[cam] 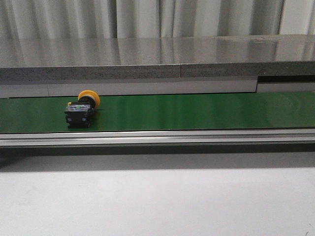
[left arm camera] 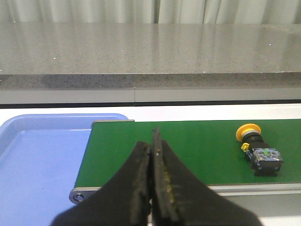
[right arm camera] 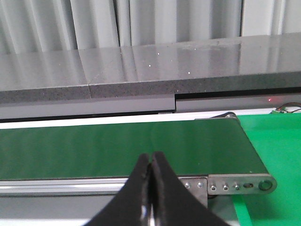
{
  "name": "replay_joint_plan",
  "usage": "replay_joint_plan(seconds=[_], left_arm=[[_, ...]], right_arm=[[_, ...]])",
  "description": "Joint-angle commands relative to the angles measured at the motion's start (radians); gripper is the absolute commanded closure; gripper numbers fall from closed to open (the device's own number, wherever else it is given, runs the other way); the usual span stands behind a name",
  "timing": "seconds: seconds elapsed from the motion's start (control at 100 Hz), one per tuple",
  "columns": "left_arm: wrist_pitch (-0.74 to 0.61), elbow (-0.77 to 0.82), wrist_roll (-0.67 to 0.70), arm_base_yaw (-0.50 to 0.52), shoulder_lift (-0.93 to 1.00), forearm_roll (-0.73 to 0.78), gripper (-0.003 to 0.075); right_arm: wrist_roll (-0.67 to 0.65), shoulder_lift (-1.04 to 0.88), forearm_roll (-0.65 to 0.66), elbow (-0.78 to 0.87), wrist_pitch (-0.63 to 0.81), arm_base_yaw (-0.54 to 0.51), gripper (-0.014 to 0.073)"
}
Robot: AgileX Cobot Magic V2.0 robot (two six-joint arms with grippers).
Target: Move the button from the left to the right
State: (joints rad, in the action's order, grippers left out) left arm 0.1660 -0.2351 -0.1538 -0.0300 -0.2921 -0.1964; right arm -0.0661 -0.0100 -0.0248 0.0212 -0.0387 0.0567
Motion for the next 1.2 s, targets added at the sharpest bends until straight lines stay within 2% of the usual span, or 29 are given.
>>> replay_joint_plan(seconds=[0.0, 0.1, 0.22, 0.43, 0.55, 0.73, 0.83, 1.0, 1.09, 1.19], left_arm=[[-0.087, -0.028, 0.001, -0.006, -0.005, -0.011, 0.0741], [-0.087, -0.028, 0.001, -0.006, -0.005, -0.011, 0.0741], [-0.087, -0.028, 0.001, -0.006, -0.005, -0.011, 0.0741], [-0.087, -0.028, 0.001, -0.006, -0.005, -0.011, 0.0741], [-0.087, -0.028, 0.001, -0.006, -0.005, -0.011, 0.0741], [-0.087, -0.028, 0.001, -0.006, -0.005, -0.011, 0.0741], [-0.087, -0.028, 0.001, -0.006, -0.005, -0.011, 0.0741], [-0.087, -0.028, 0.001, -0.006, -0.005, -0.011, 0.0741], [-0.087, -0.028, 0.001, -0.006, -0.005, -0.011, 0.0741], [-0.087, -0.028, 0.001, -0.006, -0.005, -0.011, 0.0741]], right_arm=[[0.004, -0.014, 0.006, -0.075, 0.088, 0.002, 0.066], [0.004, 0.015, 0.006, -0.153, 0.01, 0.002, 0.066], [0.004, 0.099, 0.006, -0.282, -0.166, 0.002, 0.066], [0.004, 0.34, 0.006, -0.534, -0.494, 0.002, 0.066], [0.004, 0.498, 0.006, -0.661, -0.618, 0.002, 0.066], [0.004, 0.669, 0.002, -0.766, -0.607, 0.002, 0.066], [0.004, 0.731, -0.006, -0.771, -0.567, 0.002, 0.066], [0.004, 0.796, -0.023, -0.771, -0.592, 0.002, 0.0651], [0.004, 0.82, -0.047, -0.771, -0.612, 0.002, 0.058], [0.004, 0.835, -0.069, -0.771, -0.624, 0.002, 0.0407]])
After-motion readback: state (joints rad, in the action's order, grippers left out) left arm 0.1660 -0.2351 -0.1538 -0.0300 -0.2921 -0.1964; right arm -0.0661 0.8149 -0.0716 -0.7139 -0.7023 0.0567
